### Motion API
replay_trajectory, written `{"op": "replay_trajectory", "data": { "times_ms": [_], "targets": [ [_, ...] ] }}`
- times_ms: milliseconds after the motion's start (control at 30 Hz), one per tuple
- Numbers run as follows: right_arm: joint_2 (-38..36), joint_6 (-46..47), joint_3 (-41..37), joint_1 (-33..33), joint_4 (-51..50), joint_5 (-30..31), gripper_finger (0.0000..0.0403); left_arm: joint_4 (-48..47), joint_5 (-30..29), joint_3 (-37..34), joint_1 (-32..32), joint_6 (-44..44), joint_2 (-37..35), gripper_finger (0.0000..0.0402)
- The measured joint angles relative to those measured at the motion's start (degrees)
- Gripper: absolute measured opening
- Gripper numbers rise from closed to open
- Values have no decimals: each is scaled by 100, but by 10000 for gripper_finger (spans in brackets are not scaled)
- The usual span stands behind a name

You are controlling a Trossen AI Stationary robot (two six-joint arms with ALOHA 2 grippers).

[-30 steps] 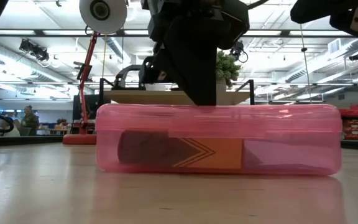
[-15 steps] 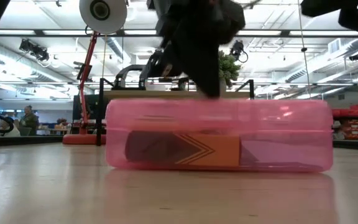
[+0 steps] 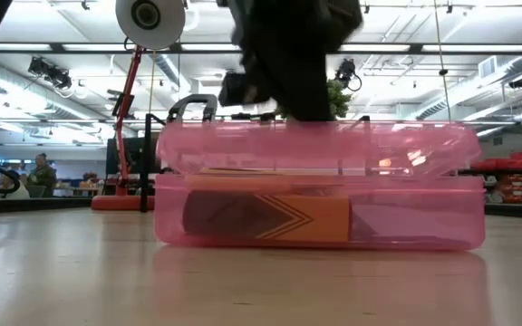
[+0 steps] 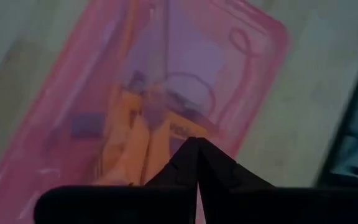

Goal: Pack school essentials
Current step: Close the pink supply box

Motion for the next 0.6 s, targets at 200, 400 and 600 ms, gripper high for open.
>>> {"op": "replay_trajectory", "data": {
  "times_ms": [200, 400, 600],
  "targets": [
    [0, 196, -2, 7, -181, -1, 6, 151, 406, 47, -40, 97, 590, 10],
    [0, 325, -2, 7, -193, -1, 6, 226, 455, 45, -29, 97, 692, 14],
    [0, 368, -2, 7, -193, 1, 6, 268, 602, 12, 144, 93, 483, 7]
  ]
}}
